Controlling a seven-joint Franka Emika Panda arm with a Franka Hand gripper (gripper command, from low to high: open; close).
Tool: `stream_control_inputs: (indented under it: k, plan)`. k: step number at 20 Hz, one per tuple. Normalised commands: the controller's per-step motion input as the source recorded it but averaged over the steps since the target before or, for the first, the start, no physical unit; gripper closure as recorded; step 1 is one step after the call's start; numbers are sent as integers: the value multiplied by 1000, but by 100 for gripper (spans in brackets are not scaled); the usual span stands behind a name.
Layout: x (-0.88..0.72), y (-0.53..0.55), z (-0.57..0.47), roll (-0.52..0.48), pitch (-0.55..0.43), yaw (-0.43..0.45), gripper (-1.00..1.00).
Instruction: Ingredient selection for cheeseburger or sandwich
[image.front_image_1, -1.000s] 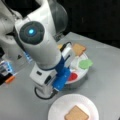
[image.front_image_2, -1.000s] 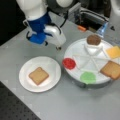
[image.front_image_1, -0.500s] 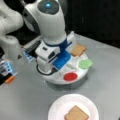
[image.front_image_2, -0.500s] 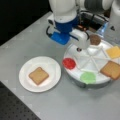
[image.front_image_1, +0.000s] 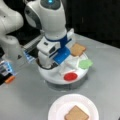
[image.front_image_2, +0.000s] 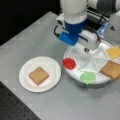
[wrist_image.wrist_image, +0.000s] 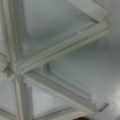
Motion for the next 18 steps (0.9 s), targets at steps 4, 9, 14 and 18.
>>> stream_control_inputs:
  k: [4, 9, 14, 18]
  plan:
    - [-366, 353, -102, -259, -38, 101, -100]
    - [-283, 111, -129, -212, -89, 84, -100]
    - [-199, -8, -134, -183, -99, 80, -100]
    - [-170, 33, -179, -158, -122, 104, -100]
